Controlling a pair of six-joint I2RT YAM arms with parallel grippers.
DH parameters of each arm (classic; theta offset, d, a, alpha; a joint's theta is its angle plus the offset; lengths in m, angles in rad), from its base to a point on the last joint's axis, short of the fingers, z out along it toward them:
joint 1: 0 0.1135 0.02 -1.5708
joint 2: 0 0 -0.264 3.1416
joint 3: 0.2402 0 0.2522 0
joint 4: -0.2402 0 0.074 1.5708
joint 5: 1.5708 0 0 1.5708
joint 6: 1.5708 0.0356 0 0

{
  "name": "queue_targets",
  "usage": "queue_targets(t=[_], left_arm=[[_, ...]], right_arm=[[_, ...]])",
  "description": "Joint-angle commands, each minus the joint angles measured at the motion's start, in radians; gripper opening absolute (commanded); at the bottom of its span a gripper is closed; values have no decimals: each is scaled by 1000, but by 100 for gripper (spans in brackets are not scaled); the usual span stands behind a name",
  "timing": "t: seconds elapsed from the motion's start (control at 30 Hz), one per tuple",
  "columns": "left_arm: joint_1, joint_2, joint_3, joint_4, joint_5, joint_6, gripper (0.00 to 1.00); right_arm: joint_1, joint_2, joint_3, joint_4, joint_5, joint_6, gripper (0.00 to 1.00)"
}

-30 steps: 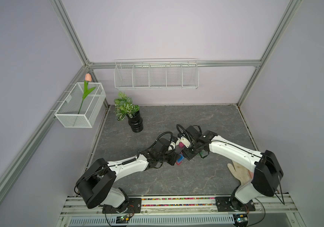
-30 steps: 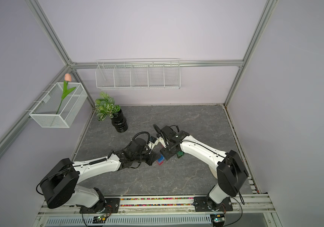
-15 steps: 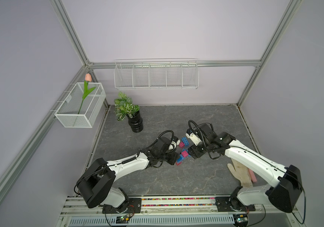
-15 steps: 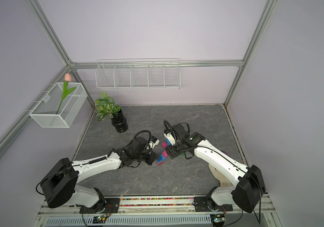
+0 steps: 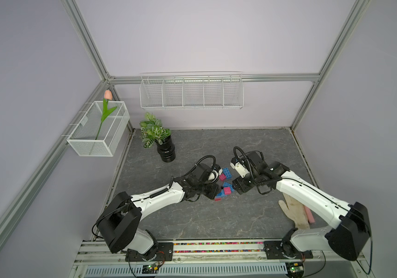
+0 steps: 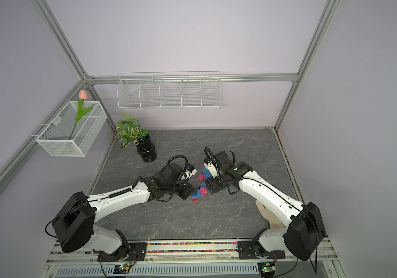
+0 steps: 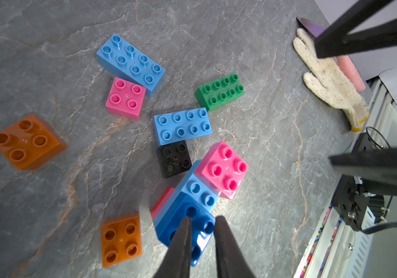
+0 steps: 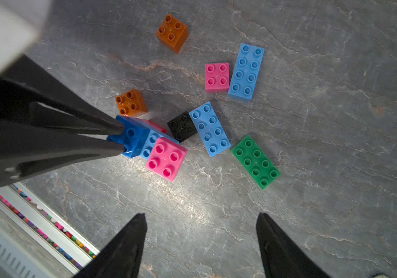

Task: Assemble the letter p with lego
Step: Adjust the lego brick at the center of the board.

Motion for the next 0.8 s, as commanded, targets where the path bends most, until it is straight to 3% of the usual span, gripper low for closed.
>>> queue_targets(t=[0.0,0.4,0.77], left_arm=[[0,-45,13,0,-3,22,28],[-1,-203,-79,85,-66,31,46],[5,-280,-158,92,-225,-3,47]], right_arm=[[-12,22,9,3,26,38,76],[-7,403,242,31,135,150,74],[-37,735,530,32,171,165,71]])
